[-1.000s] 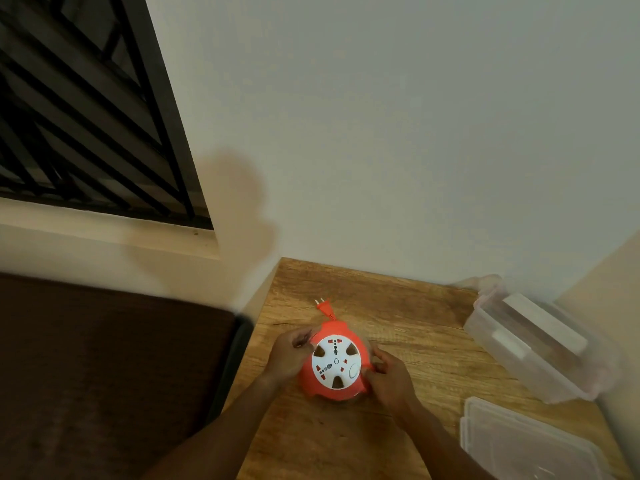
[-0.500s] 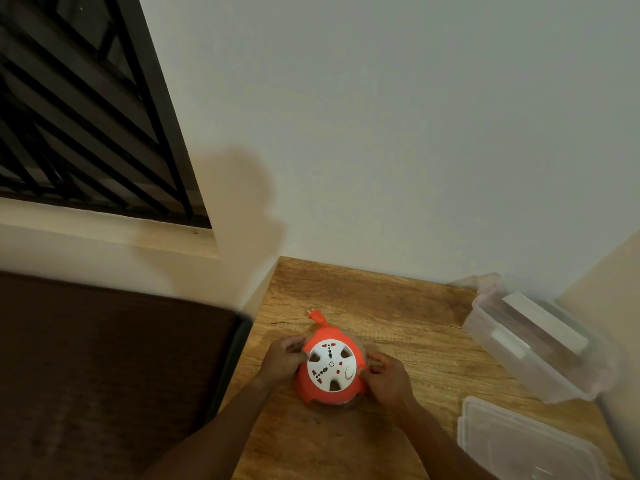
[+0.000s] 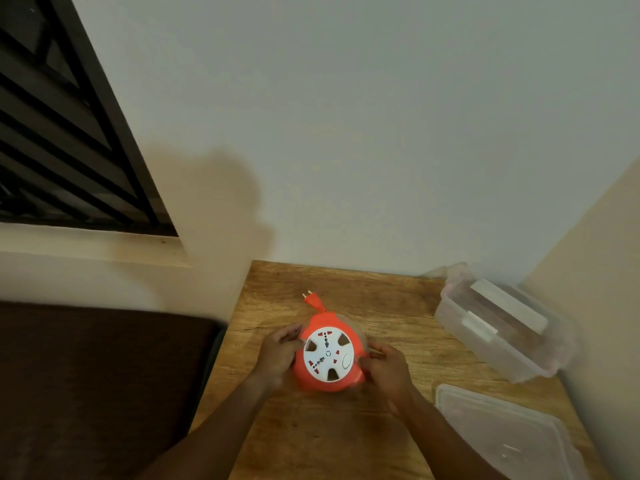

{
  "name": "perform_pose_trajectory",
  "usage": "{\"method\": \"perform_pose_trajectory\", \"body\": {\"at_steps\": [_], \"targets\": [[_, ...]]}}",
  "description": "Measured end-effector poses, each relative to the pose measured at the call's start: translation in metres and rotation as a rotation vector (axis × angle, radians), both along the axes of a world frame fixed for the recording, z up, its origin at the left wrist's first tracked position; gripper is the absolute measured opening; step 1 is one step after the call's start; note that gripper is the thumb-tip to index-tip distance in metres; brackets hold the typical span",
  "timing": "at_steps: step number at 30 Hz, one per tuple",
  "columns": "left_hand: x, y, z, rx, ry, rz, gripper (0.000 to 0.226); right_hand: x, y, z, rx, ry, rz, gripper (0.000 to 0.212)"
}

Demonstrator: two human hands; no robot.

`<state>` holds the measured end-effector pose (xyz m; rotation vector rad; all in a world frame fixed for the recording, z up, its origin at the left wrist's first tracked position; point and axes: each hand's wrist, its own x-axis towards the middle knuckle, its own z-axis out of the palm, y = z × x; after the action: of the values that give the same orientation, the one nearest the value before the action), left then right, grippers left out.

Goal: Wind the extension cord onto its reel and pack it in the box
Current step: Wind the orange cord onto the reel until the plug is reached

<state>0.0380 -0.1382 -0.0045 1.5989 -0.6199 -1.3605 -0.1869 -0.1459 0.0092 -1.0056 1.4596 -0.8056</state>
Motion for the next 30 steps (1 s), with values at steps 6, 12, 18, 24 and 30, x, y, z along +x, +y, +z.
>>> {"method": "perform_pose_trajectory", "body": {"at_steps": [6,12,18,24,30], "targets": [[-0.050,-0.030,0.038,-0.117,0.047,-0.030,0.046,-0.044,-0.027,0.023,-0.066,-0.075,0.042,0.027],[-0.126,-0.078,0.078,-0.240,-0.001,-0.183,0.046,-0.117,-0.042,0.061,-0.199,-0.091,-0.049,0.031],[-0.170,-0.101,0.092,-0.250,-0.064,-0.255,0.037,-0.164,-0.052,0.073,-0.227,-0.090,-0.001,0.038],[-0.120,-0.073,0.071,-0.221,-0.204,-0.133,0.025,-0.111,-0.049,0.048,-0.164,-0.107,0.109,0.034],[-0.040,-0.033,0.043,-0.082,-0.264,0.004,0.018,-0.035,-0.042,0.023,-0.111,-0.025,0.263,0.033]]}}
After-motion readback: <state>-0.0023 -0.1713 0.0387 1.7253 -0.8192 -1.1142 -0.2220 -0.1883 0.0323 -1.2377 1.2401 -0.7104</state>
